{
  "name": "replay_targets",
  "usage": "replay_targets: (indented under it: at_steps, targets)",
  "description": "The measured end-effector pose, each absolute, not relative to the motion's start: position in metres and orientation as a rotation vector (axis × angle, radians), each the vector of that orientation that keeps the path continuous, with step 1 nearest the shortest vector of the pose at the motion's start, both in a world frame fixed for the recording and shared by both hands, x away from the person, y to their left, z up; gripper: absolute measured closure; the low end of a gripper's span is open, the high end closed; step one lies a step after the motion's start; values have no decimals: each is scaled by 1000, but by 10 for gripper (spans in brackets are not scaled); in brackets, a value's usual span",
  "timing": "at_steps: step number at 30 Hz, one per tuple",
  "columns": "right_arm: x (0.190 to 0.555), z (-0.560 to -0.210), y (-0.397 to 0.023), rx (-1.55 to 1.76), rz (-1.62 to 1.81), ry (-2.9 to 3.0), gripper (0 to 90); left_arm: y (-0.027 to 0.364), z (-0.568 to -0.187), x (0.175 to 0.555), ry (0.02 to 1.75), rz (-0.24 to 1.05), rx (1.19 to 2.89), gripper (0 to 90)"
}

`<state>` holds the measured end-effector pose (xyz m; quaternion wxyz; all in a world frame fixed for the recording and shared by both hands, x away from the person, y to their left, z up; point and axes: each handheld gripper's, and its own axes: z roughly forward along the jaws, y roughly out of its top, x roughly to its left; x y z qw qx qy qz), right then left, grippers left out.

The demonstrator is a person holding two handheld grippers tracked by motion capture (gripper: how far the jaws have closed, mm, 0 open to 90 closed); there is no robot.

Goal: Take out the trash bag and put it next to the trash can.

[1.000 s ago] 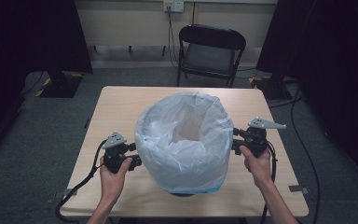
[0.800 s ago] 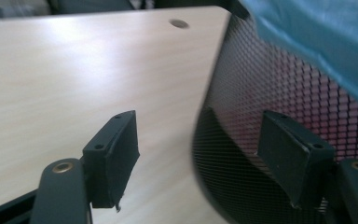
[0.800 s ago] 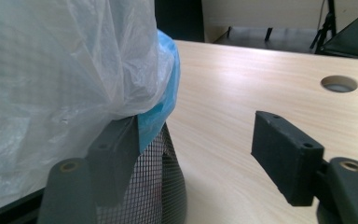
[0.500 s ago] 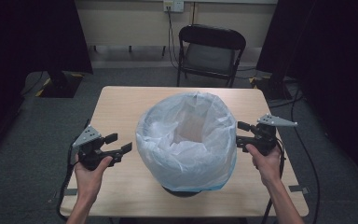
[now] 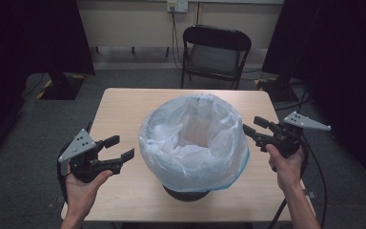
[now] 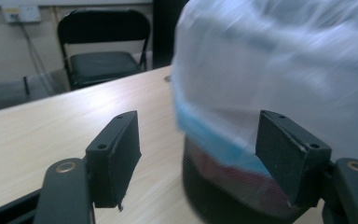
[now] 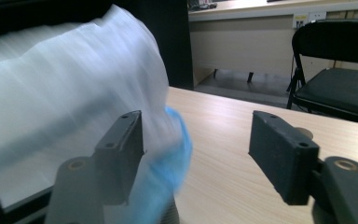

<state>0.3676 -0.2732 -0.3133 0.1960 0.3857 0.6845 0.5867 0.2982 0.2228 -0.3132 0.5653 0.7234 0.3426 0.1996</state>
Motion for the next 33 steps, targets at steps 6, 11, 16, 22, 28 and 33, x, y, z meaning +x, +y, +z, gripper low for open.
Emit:
replay_targets:
  at_steps: [6,11,16,22,28,33]
  targets:
    - [354,-295,-275,1012,1736,1910,381,213,-295,298,762,447,1670,341]
    - [343,-279,-266,942,1800,1933,293,207,-284,301,735,432,1652,338]
    - [337,-273,-244,859,1800,2059,224,194,-276,308,719,449,1699,263]
    - [339,-278,-228,848,1744,2123,289,182,-281,324,718,402,1702,260]
    - [349,-279,-226,923,1591,2119,407,185,-281,338,749,374,1676,272]
    - [355,-279,-226,947,1543,2044,720,180,-285,342,761,407,1714,446]
